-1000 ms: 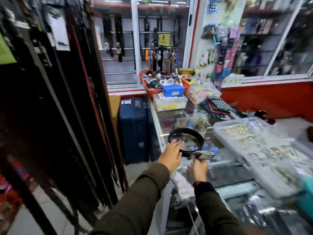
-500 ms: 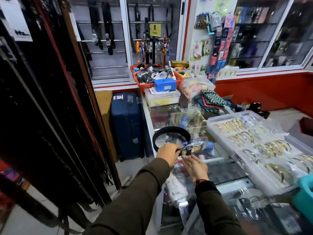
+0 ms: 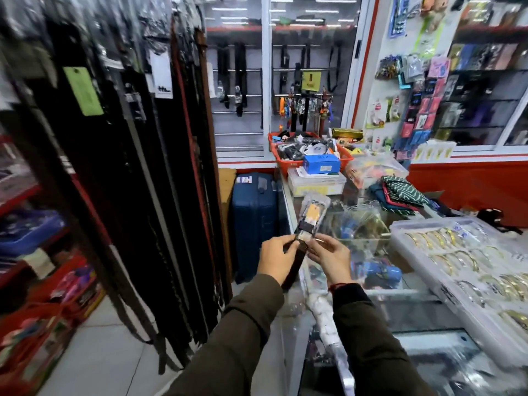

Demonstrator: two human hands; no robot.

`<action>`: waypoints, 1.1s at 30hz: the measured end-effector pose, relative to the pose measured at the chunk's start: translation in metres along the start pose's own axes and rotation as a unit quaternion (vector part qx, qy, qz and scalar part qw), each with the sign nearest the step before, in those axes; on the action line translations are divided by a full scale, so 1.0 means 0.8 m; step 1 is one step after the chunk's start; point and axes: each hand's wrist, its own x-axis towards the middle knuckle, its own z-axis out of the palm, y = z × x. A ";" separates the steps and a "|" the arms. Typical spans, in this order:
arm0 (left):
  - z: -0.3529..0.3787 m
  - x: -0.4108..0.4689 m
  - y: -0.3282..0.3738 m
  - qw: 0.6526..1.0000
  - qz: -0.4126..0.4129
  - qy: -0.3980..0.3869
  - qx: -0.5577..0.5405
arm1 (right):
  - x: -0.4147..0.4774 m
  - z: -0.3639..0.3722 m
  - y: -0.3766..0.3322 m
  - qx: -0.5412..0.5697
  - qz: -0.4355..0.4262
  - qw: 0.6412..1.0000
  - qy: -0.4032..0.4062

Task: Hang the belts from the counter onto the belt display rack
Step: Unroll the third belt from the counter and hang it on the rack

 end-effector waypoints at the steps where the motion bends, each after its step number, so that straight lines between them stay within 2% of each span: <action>1: -0.014 -0.003 0.000 1.000 0.004 0.019 0.002 | -0.004 0.011 -0.005 -0.028 -0.025 0.999 -0.010; 4: -0.053 -0.010 0.006 0.997 0.002 0.069 -0.020 | -0.016 0.043 -0.022 -0.092 -0.104 0.989 -0.050; 6: -0.080 -0.014 0.011 0.995 0.005 0.087 -0.049 | -0.026 0.064 -0.034 -0.079 -0.133 0.985 -0.081; 11: -0.133 -0.017 0.033 0.984 0.013 0.138 -0.112 | -0.050 0.107 -0.066 0.003 -0.126 0.982 -0.139; 15: -0.171 -0.007 0.059 0.970 0.008 0.182 -0.164 | -0.059 0.137 -0.102 0.021 -0.114 0.972 -0.205; 20: -0.219 0.014 0.087 0.947 0.033 0.221 -0.233 | -0.065 0.180 -0.157 0.032 -0.185 0.951 -0.244; 26: -0.300 0.046 0.158 0.925 0.120 0.275 -0.232 | -0.073 0.242 -0.242 0.086 -0.207 0.931 -0.289; 33: -0.358 0.055 0.205 0.916 0.154 0.296 -0.223 | -0.086 0.286 -0.298 0.142 -0.188 0.912 -0.336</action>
